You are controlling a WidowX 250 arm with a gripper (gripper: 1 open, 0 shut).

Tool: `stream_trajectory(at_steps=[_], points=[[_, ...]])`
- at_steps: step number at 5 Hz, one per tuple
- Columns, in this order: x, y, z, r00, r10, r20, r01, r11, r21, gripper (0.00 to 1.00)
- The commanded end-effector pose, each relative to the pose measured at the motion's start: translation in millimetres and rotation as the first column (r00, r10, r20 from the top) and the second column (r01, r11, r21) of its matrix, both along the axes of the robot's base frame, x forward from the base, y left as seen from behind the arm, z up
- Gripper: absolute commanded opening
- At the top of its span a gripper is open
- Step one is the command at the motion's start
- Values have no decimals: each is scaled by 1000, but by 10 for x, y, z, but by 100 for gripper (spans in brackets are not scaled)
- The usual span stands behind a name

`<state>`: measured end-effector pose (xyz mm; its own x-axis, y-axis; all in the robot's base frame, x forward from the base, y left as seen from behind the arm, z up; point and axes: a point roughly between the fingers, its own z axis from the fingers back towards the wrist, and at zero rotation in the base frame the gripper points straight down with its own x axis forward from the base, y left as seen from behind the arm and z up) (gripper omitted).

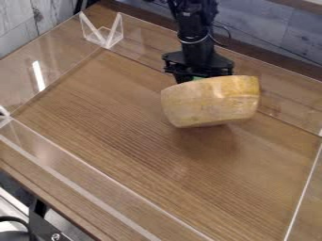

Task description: Move green stick from inside the wooden bowl to the table next to it

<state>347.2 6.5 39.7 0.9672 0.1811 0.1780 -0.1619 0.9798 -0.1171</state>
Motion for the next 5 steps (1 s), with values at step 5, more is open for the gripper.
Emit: stream_trajectory(at_steps=[5], points=[[-227, 57, -45, 996, -88, -26, 88, 996, 8, 0]])
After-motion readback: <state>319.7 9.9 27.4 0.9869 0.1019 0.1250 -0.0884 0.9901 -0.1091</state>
